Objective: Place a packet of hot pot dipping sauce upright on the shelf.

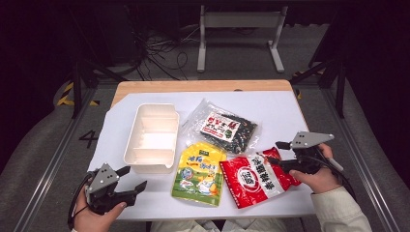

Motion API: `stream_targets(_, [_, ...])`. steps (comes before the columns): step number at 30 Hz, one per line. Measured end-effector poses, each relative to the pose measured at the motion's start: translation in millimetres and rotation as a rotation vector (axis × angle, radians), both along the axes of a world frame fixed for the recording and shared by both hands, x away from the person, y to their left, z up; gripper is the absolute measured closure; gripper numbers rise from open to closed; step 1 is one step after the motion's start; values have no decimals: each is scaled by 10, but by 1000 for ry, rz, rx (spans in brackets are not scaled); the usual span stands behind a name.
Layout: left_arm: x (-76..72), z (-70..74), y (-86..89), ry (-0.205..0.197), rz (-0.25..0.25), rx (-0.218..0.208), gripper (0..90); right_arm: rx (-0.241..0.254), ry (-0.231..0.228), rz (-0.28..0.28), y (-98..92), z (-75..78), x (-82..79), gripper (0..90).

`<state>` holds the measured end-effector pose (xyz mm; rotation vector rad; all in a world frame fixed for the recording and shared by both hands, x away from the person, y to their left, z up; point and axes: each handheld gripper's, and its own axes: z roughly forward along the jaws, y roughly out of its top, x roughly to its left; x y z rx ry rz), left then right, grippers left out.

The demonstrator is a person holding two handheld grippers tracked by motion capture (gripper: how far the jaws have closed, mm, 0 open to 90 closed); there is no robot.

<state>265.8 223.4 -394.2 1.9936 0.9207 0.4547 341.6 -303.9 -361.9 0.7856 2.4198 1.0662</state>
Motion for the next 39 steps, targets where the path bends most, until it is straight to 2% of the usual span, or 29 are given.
stream_targets(3, [-3, 27, -36, -10, -10, -1, 273, 5, 3, 4, 4, -2, 4, 388])
stream_targets(7, [15, 38, -48, -5, -23, 4, 290, 5, 9, 10, 23, -8, 7, 384])
stream_targets(10, [25, 62, -65, -3, -56, 5, 303, 4, 20, 19, 62, -35, 22, 376])
stream_targets(15, [12, 72, -101, 1, -81, 12, 309, -6, 41, 34, 113, -94, 85, 364])
stream_targets(20, [0, 89, -109, -7, -101, -11, 296, -18, 67, 47, 147, -162, 185, 357])
stream_targets(22, [-3, 89, -116, -5, -102, -17, 288, -23, 82, 50, 154, -193, 230, 353])
stream_targets(27, [-6, 86, -131, -6, -104, -1, 278, -45, 113, 53, 173, -274, 323, 338])
stream_targets(39, [-12, 75, -129, -35, -92, 34, 223, -96, 172, 84, 252, -482, 541, 294])
